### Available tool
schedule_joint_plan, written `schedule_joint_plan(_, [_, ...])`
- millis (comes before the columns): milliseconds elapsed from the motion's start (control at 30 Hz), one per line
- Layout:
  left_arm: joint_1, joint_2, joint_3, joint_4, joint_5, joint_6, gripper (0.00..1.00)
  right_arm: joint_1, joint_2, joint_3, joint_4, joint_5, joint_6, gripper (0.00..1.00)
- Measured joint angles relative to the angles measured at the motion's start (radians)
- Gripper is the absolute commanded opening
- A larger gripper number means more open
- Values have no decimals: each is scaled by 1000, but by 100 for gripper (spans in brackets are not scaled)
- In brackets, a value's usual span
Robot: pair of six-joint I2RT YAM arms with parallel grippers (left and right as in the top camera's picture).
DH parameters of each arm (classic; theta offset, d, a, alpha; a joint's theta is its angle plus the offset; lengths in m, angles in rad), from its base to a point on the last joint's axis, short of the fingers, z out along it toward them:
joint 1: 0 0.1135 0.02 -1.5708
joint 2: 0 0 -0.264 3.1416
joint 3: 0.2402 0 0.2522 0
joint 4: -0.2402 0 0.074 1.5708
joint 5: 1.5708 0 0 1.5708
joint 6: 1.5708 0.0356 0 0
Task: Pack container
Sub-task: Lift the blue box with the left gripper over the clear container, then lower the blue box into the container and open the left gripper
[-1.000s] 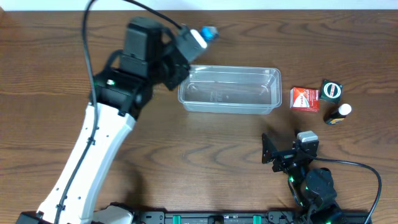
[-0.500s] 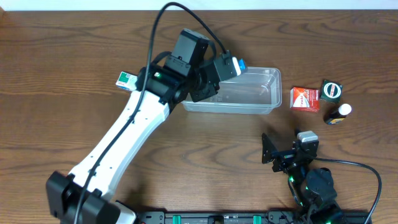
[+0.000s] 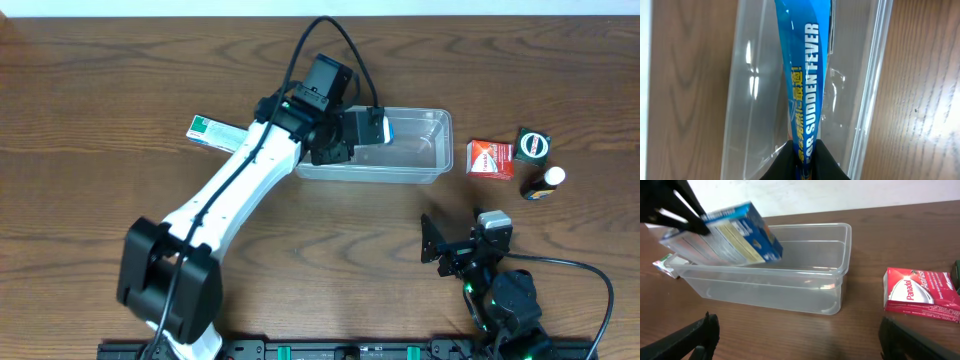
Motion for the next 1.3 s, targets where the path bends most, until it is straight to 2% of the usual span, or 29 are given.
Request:
schedule_joint_plan(567, [70, 50, 0, 68, -11, 23, 12, 0, 0, 0, 0, 0, 0, 99])
schedule_joint_plan(1300, [71, 134, 1, 82, 6, 50, 14, 0, 0, 0, 0, 0, 0, 99])
